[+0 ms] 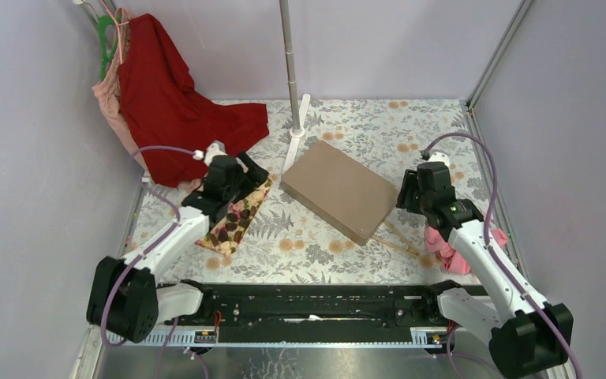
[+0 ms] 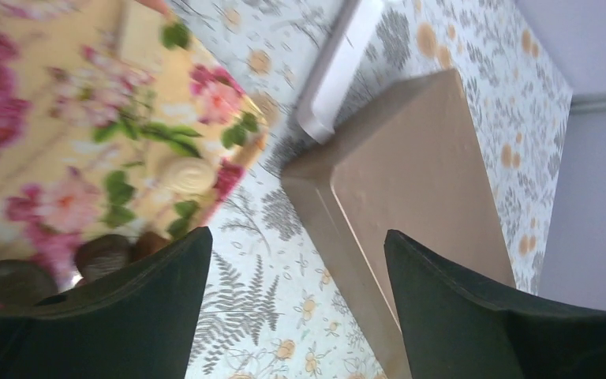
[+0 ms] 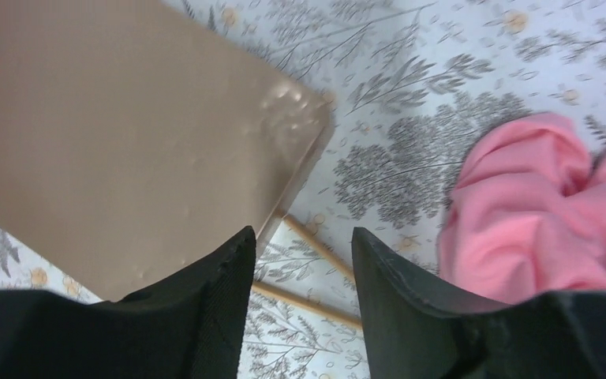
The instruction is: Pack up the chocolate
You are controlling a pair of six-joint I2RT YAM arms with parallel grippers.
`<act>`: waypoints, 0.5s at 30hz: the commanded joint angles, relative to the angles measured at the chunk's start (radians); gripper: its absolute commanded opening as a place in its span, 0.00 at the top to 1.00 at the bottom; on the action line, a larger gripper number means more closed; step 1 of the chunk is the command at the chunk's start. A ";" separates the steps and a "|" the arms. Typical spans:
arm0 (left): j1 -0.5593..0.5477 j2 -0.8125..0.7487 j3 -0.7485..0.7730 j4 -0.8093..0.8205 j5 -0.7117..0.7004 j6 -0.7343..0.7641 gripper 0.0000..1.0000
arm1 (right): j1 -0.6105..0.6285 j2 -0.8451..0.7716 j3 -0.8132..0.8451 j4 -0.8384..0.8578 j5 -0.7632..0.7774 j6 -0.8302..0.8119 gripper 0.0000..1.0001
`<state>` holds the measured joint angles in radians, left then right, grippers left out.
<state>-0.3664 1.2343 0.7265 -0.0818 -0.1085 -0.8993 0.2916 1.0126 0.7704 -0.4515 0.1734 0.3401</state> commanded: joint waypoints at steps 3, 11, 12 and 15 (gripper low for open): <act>0.146 -0.205 -0.003 -0.147 0.002 0.068 0.06 | -0.046 -0.134 -0.004 0.046 0.117 -0.011 0.37; 0.169 -0.488 0.113 -0.351 -0.156 0.228 0.01 | -0.046 -0.318 0.017 0.010 0.215 -0.033 0.27; 0.169 -0.518 0.129 -0.367 -0.173 0.248 0.01 | -0.047 -0.344 0.028 0.004 0.219 -0.040 0.26; 0.169 -0.606 0.173 -0.415 -0.218 0.304 0.01 | -0.046 -0.402 0.056 -0.013 0.243 -0.066 0.21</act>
<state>-0.2054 0.7223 0.8299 -0.4000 -0.2249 -0.7136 0.2485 0.6727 0.7677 -0.4549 0.3431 0.3153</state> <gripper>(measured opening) 0.986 0.766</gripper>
